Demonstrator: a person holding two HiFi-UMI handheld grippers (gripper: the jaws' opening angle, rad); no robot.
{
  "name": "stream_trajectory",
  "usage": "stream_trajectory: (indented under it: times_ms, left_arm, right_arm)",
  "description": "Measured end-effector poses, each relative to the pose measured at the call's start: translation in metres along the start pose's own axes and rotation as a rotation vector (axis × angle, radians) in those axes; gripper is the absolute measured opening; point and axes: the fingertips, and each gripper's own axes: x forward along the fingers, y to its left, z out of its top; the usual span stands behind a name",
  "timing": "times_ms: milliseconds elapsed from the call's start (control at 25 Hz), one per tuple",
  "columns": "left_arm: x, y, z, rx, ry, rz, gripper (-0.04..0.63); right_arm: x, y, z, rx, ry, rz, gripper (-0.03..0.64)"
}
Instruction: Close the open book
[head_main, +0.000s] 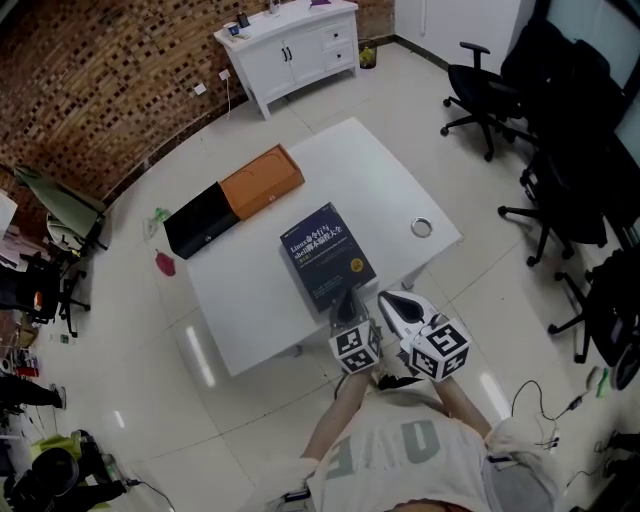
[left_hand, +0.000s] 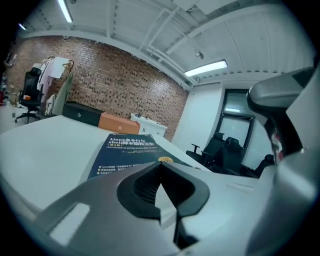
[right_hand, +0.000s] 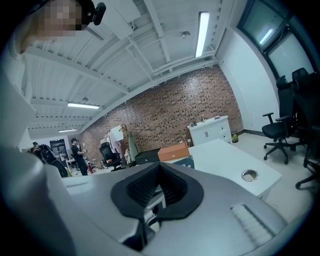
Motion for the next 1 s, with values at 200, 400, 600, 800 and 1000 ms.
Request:
stream_trajectory:
  times_ms: [200,400,600,800,1000]
  left_arm:
    - [-0.039,0.01,0.088,-0.007,-0.246,-0.004,-0.002]
    - [-0.105,0.038,0.19,0.191,-0.447,0.087,0.001]
    - [-0.179,0.047,0.23,0.274,-0.499,0.124,0.011]
    - [-0.239,0.053,0.223,0.284,-0.475,0.16,0.011]
    - [-0.292,0.051,0.204,0.254,-0.477,0.148,0.011]
  right_arm:
    - [-0.002,0.003,0.014,0.0,-0.048,0.03,0.003]
    - [0.004,0.02,0.043,-0.037,-0.142,0.116,0.003]
    - [0.008,0.063,0.063,-0.06,-0.202,0.179,0.005]
    - [-0.007,0.099,0.054,-0.097,-0.193,0.206,0.004]
    - [-0.043,0.116,0.043,-0.119,-0.194,0.16,0.003]
